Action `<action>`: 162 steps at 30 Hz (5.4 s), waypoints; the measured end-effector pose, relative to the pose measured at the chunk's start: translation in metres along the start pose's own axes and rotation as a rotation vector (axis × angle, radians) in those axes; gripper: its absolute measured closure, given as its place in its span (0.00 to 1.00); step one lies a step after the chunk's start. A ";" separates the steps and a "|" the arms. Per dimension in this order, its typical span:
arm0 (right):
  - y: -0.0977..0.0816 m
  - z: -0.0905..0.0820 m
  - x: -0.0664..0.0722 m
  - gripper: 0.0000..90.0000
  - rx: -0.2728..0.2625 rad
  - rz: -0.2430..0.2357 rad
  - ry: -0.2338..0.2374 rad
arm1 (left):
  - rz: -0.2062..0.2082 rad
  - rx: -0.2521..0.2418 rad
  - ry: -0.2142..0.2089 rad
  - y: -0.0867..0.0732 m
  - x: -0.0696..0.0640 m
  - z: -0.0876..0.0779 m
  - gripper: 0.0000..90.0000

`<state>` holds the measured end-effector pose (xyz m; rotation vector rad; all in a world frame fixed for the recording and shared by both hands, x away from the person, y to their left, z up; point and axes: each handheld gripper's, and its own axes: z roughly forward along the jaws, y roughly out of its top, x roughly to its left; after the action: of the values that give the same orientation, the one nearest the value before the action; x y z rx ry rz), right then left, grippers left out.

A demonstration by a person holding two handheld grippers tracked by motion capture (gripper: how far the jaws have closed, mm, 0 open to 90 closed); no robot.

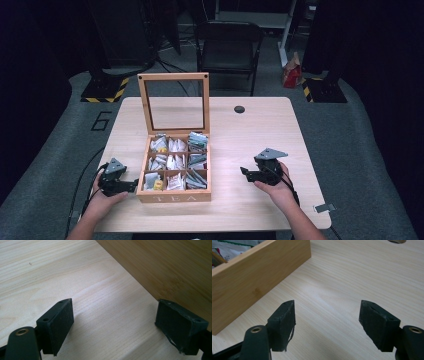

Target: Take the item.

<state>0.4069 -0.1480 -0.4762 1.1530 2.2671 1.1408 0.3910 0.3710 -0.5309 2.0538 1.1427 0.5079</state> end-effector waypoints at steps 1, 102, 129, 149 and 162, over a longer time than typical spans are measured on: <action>0.002 -0.001 0.001 0.32 0.002 -0.009 0.004 | 0.000 0.000 0.000 0.000 0.000 0.000 0.16; 0.059 0.026 0.113 0.67 -0.036 -0.193 0.280 | 0.000 0.000 0.000 0.000 0.000 0.000 0.16; 0.053 0.043 0.119 0.84 0.028 -0.190 0.320 | 0.001 0.000 0.000 0.000 0.000 0.000 0.16; 0.050 0.059 0.123 0.91 0.090 -0.196 0.352 | 0.000 0.000 0.000 0.000 0.000 0.000 0.16; 0.050 0.061 0.123 0.98 0.097 -0.202 0.359 | 0.000 0.000 0.000 0.000 0.000 0.000 0.16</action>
<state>0.3952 -0.0024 -0.4687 0.7751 2.6617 1.2498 0.3910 0.3710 -0.5309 2.0540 1.1425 0.5080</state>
